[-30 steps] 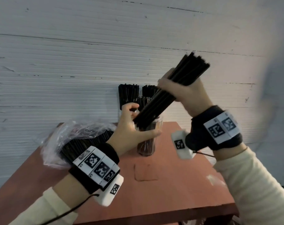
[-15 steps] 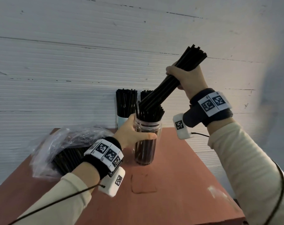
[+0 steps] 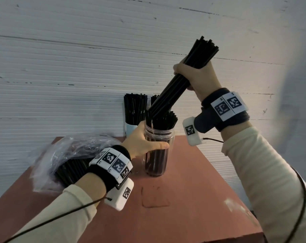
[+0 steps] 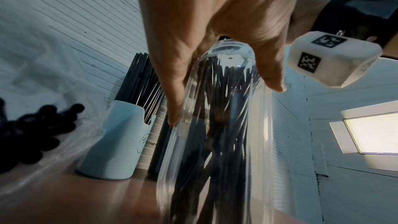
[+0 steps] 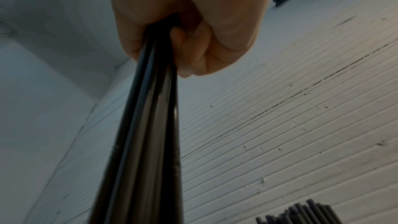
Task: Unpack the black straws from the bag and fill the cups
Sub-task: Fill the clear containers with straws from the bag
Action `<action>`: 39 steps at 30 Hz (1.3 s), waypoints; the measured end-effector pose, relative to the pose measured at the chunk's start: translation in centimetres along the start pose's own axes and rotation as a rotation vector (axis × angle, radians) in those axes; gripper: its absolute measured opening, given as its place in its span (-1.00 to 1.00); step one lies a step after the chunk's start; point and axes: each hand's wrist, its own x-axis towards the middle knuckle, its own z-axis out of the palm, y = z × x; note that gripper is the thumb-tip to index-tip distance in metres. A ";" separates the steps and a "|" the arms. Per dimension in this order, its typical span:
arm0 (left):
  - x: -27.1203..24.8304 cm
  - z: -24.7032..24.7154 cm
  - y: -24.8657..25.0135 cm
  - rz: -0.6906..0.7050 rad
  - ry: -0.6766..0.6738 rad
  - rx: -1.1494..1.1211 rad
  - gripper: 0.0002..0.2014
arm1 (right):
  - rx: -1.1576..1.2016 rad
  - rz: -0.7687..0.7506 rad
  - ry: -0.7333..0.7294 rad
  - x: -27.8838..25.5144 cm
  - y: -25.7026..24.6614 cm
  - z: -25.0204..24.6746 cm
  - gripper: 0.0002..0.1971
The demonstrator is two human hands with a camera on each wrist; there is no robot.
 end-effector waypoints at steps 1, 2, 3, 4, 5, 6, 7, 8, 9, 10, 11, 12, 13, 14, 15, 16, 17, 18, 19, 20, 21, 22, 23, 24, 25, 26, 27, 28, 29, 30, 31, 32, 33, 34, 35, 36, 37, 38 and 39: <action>0.0 0.0 0.0 0.006 -0.002 0.005 -0.16 | 0.000 -0.006 0.011 0.1 -0.2 0.0 -0.90; 0.0 0.0 0.0 0.011 -0.001 0.010 -0.16 | 0.000 -0.012 0.026 0.2 -0.3 -0.1 -0.90; 0.0 0.0 -0.1 0.014 0.002 0.014 -0.15 | -0.001 -0.019 0.038 0.2 -0.5 -0.2 -0.90; 0.1 0.0 -0.1 0.014 0.005 0.015 -0.16 | -0.006 -0.027 0.045 0.2 -0.7 -0.4 -0.90; 0.1 0.0 -0.2 0.012 0.007 0.014 -0.17 | -0.014 -0.037 0.047 0.1 -0.9 -0.5 -0.91; 0.1 0.0 -0.2 0.010 0.008 0.012 -0.18 | -0.023 -0.045 0.047 0.0 -1.1 -0.7 -0.91; 0.1 0.0 -0.2 0.009 0.008 0.010 -0.19 | -0.031 -0.051 0.044 -0.1 -1.2 -0.8 -0.91; 0.2 0.0 -0.2 0.009 0.009 0.006 -0.18 | -0.035 -0.053 0.041 -0.2 -1.3 -0.8 -0.92; 0.2 0.0 -0.3 0.010 0.010 0.003 -0.18 | -0.034 -0.054 0.037 -0.3 -1.4 -0.8 -0.92; 0.2 0.0 -0.3 0.010 0.011 0.003 -0.18 | -0.035 -0.052 0.033 -0.4 -1.4 -0.7 -0.92; 0.2 0.0 -0.3 0.010 0.011 0.006 -0.19 | -0.040 -0.050 0.030 -0.4 -1.5 -0.6 -0.92; 0.2 0.0 -0.3 0.010 0.011 0.008 -0.20 | -0.048 -0.048 0.029 -0.4 -1.5 -0.5 -0.92; 0.2 0.0 -0.3 0.008 0.010 0.009 -0.21 | -0.054 -0.048 0.028 -0.4 -1.6 -0.3 -0.92; 0.2 0.1 -0.4 0.006 0.010 0.009 -0.20 | -0.056 -0.050 0.030 -0.3 -1.8 -0.3 -0.92; 0.2 0.1 -0.4 0.004 0.011 0.009 -0.20 | -0.052 -0.056 0.033 -0.2 -1.9 -0.3 -0.92; 0.2 0.1 -0.4 0.003 0.010 0.009 -0.19 | -0.043 -0.061 0.039 -0.2 -2.1 -0.3 -0.92; 0.2 0.1 -0.4 0.003 0.010 0.009 -0.19 | -0.034 -0.066 0.046 -0.1 -2.2 -0.4 -0.91; 0.3 0.1 -0.4 0.002 0.011 0.008 -0.19 | -0.028 -0.070 0.051 -0.1 -2.4 -0.4 -0.91; 0.3 0.1 -0.4 0.000 0.010 0.008 -0.19 | -0.022 -0.072 0.051 -0.2 -2.4 -0.4 -0.91; 0.3 0.1 -0.5 -0.001 0.009 0.006 -0.19 | -0.014 -0.073 0.048 -0.2 -2.4 -0.4 -0.92; 0.3 0.1 -0.4 0.002 0.006 0.007 -0.20 | -0.004 -0.071 0.042 -0.4 -2.4 -0.3 -0.93; 0.3 0.0 -0.4 0.007 0.003 0.007 -0.20 | 0.002 -0.068 0.034 -0.5 -2.2 -0.2 -0.93; 0.3 0.0 -0.4 0.011 -0.001 0.006 -0.21 | -0.003 -0.064 0.024 -0.6 -2.1 0.0 -0.93; 0.3 0.0 -0.4 0.012 -0.002 -0.001 -0.22 | -0.019 -0.062 0.012 -0.7 -1.9 0.1 -0.93; 0.3 0.0 -0.4 0.009 0.000 -0.007 -0.22 | -0.044 -0.061 0.001 -0.9 -1.6 0.2 -0.92; 0.3 0.1 -0.4 0.005 0.003 -0.011 -0.23 | -0.068 -0.058 -0.004 -0.9 -1.3 0.3 -0.91; 0.2 0.1 -0.4 -0.002 0.004 -0.010 -0.23 | -0.086 -0.052 0.000 -0.9 -0.9 0.3 -0.90; 0.2 0.1 -0.4 -0.006 0.007 -0.010 -0.23 | -0.099 -0.047 0.006 -0.9 -0.5 0.3 -0.90; 0.2 0.1 -0.4 -0.010 0.008 -0.010 -0.21 | -0.111 -0.042 0.009 -0.9 -0.1 0.3 -0.90; 0.2 0.1 -0.4 -0.010 0.009 -0.013 -0.19 | -0.125 -0.036 0.005 -0.9 0.2 0.4 -0.90; 0.2 0.1 -0.4 -0.010 0.009 -0.015 -0.17 | -0.139 -0.027 -0.010 -0.9 0.5 0.6 -0.90; 0.2 0.1 -0.4 -0.010 0.009 -0.018 -0.15 | -0.157 -0.018 -0.040 -0.8 0.9 0.8 -0.90; 0.2 0.0 -0.4 -0.013 0.005 -0.020 -0.14 | -0.191 -0.007 -0.086 -0.8 1.2 1.1 -0.89; 0.2 0.0 -0.4 -0.014 0.001 -0.020 -0.11 | -0.239 0.010 -0.141 -0.8 1.7 1.5 -0.88; 0.3 0.0 -0.4 -0.016 -0.002 -0.016 -0.08 | -0.299 0.031 -0.196 -0.9 2.3 1.9 -0.84; 0.3 0.0 -0.4 -0.017 -0.003 -0.015 -0.06 | -0.347 0.047 -0.237 -0.9 3.0 2.1 -0.80; 0.3 0.0 -0.3 -0.021 -0.005 -0.017 -0.04 | -0.381 0.072 -0.264 -1.0 3.8 2.4 -0.75; 0.3 0.0 -0.3 -0.022 -0.007 -0.022 -0.03 | -0.396 0.093 -0.289 -1.3 4.4 2.6 -0.71; 0.3 0.0 -0.3 -0.024 -0.007 -0.026 -0.03 | -0.412 0.113 -0.318 -1.6 5.0 2.8 -0.67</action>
